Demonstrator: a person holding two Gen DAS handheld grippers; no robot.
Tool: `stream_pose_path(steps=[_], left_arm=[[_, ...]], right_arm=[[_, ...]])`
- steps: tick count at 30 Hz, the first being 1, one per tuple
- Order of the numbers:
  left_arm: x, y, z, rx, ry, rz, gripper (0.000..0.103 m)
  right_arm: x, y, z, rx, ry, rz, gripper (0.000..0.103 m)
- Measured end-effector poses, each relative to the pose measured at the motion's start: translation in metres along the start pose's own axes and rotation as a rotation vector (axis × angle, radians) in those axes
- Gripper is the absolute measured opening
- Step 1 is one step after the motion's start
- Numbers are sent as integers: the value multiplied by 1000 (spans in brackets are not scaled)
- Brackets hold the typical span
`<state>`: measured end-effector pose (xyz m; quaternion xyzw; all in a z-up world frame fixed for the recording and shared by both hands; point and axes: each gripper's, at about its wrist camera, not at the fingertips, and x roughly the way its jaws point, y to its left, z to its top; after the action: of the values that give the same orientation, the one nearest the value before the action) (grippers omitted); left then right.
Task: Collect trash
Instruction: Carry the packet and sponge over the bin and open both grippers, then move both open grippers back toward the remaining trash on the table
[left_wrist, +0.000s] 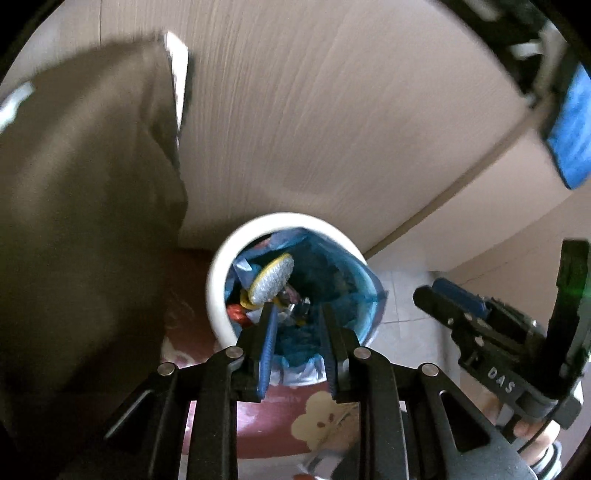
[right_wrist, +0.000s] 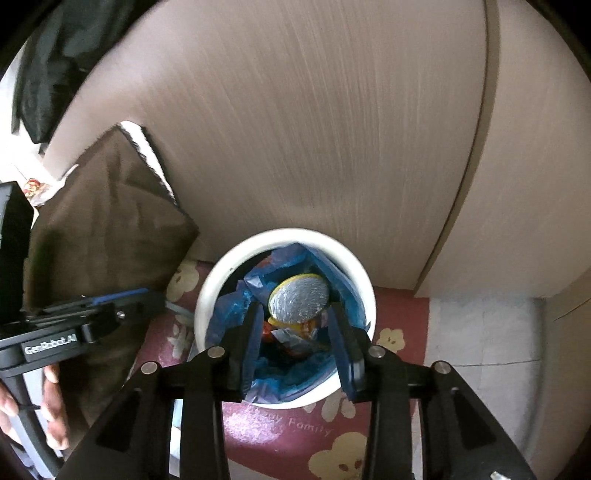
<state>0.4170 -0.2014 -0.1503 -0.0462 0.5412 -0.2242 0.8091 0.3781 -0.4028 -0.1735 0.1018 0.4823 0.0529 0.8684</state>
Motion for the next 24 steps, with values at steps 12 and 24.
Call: stream_pose_path(steps=[12,24], left_arm=[[-218,50,-38,113,-339,150,25],[-313,261,-94,-170,-405,378,27]], right_arm=[[-125,132,20,-203,-267,73,53],[-103,334,13,-462,-172,334,55]])
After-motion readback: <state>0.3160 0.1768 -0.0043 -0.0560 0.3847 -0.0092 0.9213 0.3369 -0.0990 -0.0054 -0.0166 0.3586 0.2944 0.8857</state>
